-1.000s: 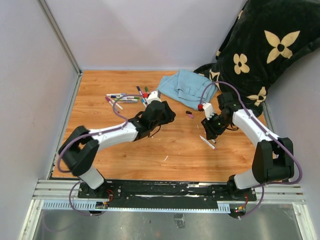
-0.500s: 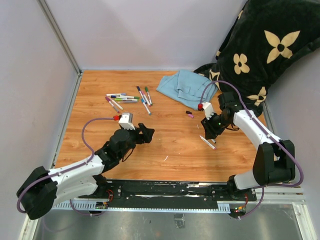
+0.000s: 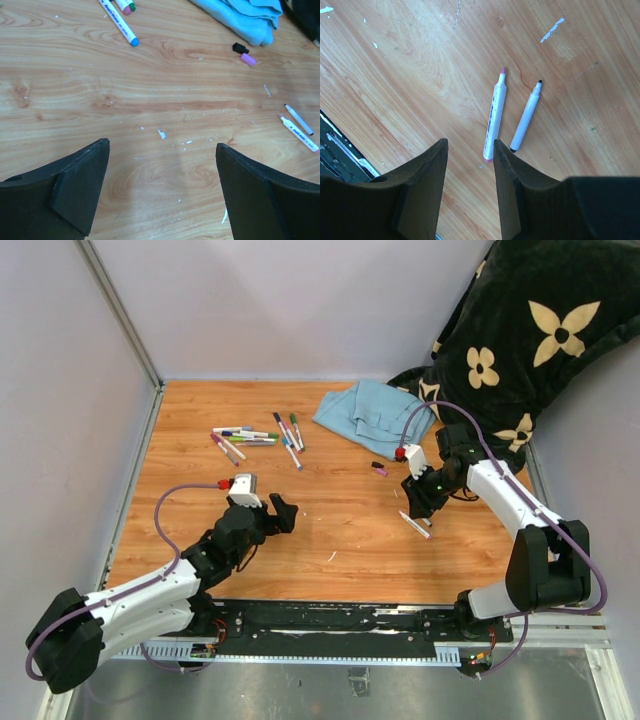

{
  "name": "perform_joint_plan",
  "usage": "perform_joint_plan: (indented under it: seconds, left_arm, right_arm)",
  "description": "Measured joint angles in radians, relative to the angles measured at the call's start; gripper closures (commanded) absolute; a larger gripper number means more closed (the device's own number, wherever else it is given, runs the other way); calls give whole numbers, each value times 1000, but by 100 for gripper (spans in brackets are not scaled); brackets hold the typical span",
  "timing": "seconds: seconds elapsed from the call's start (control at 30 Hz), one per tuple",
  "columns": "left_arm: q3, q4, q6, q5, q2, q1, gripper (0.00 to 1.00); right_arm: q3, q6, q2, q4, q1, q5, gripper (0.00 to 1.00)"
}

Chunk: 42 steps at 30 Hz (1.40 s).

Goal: Open the pen caps
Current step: Pick up the pen from the center of the board.

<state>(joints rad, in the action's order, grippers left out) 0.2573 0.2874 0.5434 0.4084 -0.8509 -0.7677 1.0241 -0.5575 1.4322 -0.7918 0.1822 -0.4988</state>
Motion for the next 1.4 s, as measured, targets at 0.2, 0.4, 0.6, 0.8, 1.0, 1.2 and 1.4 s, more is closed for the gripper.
perform_joint_plan:
  seconds: [0.2, 0.4, 0.6, 0.8, 1.0, 1.2, 1.4]
  left_arm:
    - [19, -62, -28, 12, -11, 0, 9]
    - [42, -90, -53, 21, -30, 0, 9]
    - [56, -108, -72, 25, -63, 20, 6]
    - [72, -107, -72, -4, -86, 131, 5]
    - [74, -100, -69, -59, -99, 243, 3]
    - [99, -90, -73, -99, -130, 328, 1]
    - [117, -77, -82, -140, -167, 387, 1]
  right_arm:
    - [0, -3, 0, 0, 0, -3, 57]
    - [0, -7, 0, -1, 0, -7, 57]
    - [0, -10, 0, -2, 0, -9, 57]
    - [0, -12, 0, -4, 0, -10, 57]
    - [0, -13, 0, -6, 0, -10, 57]
    - [0, -14, 0, -7, 0, -10, 57]
    - [0, -16, 0, -7, 0, -12, 57]
